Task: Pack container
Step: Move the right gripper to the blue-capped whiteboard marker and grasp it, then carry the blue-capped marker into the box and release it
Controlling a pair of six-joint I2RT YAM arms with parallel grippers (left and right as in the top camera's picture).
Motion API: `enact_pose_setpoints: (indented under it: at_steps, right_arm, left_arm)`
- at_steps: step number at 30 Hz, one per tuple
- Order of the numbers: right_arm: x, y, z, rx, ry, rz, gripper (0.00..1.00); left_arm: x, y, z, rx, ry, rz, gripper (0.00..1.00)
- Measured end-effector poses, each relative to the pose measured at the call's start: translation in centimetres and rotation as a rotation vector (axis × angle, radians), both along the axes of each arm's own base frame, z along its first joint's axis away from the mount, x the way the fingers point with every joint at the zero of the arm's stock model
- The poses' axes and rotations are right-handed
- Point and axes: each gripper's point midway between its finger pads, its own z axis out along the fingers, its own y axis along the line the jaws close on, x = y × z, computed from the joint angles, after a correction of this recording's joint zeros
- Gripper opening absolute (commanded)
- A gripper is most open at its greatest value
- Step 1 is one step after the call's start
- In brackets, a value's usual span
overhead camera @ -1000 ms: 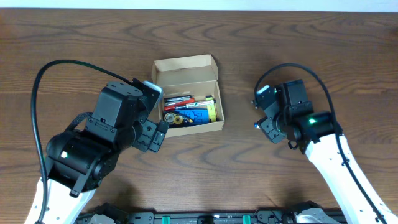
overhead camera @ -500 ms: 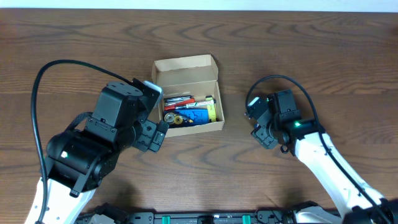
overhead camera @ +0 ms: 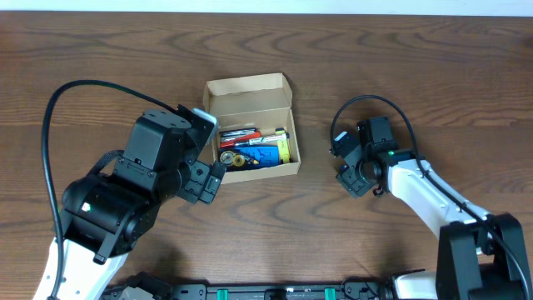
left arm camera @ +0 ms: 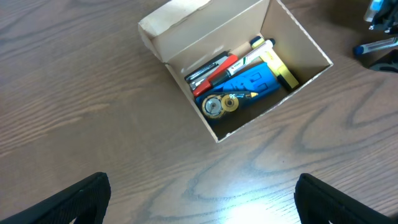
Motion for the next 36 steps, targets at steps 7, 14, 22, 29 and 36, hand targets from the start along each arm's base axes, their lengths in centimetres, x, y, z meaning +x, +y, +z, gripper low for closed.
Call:
enact_pose_setpoints:
  at_steps: [7, 14, 22, 29, 36]
  right_arm:
    - [0.6, 0.1, -0.9, 0.017, 0.009, 0.0, 0.27]
    - [1.7, 0.3, -0.8, 0.024, -0.024, 0.004, 0.01]
    - [2.5, 0.4, -0.3, 0.042, -0.031, -0.067, 0.01]
    - [9.6, 3.6, 7.9, 0.102, -0.269, -0.044, 0.01]
    - [12.9, 12.1, 19.8, 0.273, -0.568, 0.184, 0.01]
  left_arm:
    - [0.0, 0.0, 0.0, 0.0, 0.0, 0.0, 0.95]
    - [0.0, 0.0, 0.0, 0.0, 0.0, 0.0, 0.95]
    - [0.0, 0.0, 0.0, 0.0, 0.0, 0.0, 0.95]
    - [0.0, 0.0, 0.0, 0.0, 0.0, 0.0, 0.95]
    - [0.0, 0.0, 0.0, 0.0, 0.0, 0.0, 0.95]
